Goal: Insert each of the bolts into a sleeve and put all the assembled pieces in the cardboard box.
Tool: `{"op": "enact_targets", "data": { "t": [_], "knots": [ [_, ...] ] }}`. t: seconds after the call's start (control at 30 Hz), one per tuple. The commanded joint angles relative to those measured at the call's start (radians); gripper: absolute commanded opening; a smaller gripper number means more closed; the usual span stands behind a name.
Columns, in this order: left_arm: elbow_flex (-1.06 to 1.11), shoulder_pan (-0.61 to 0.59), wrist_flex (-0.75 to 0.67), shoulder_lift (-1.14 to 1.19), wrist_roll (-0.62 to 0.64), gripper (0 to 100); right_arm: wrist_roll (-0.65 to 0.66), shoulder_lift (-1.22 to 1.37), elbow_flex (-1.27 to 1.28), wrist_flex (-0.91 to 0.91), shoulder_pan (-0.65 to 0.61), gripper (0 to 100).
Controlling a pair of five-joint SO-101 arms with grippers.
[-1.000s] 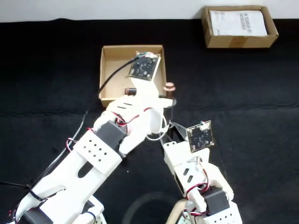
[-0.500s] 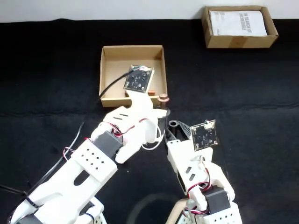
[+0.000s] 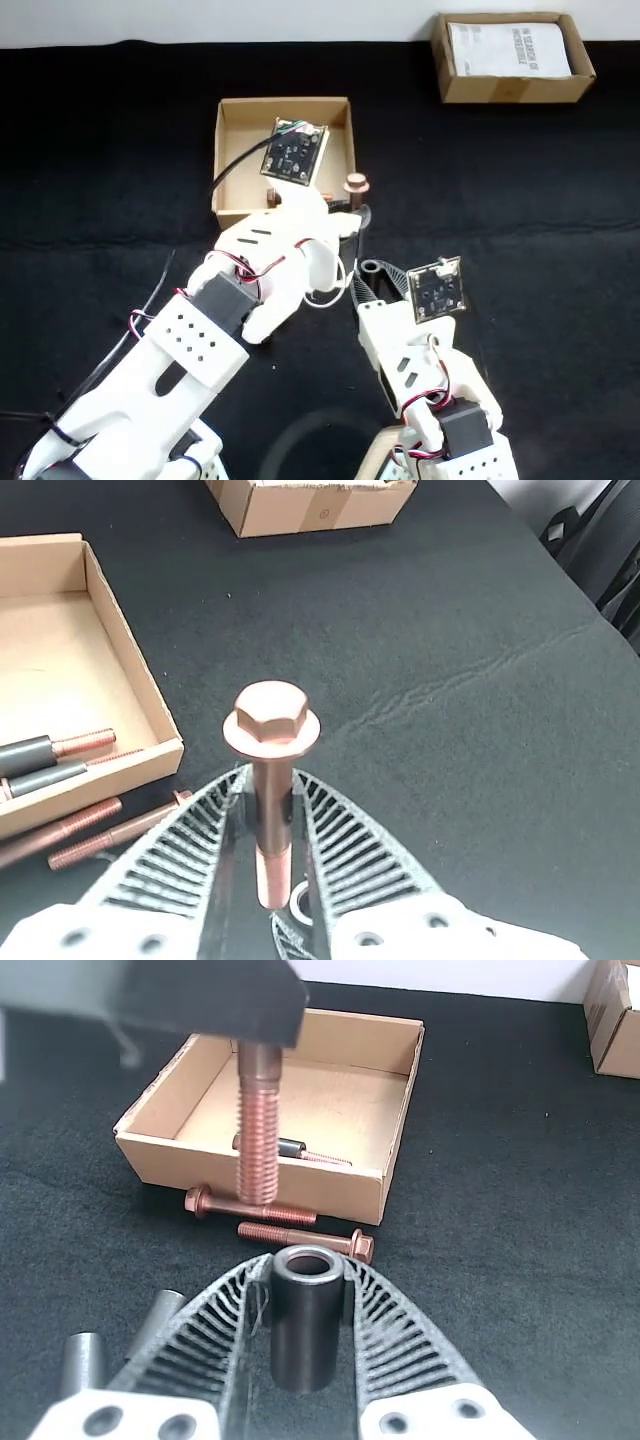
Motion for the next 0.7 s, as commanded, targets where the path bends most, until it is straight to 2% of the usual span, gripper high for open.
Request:
{"op": "enact_targets", "data": {
  "t": [0.0,0.13,0.67],
  "knots": [
    [0.013,0.018,-0.058,-0.038,0.002,1,0.003,-0.002,-0.024,0.002,0.008,0.8],
    [0.042,0.047,-0.124,-0.036,0.002,1,0.003,-0.002,-0.024,0.002,0.008,0.8],
    [0.045,0.107,-0.124,0.021,0.002,1,0.003,-0.002,-0.008,0.001,0.008,0.8]
  ]
}}
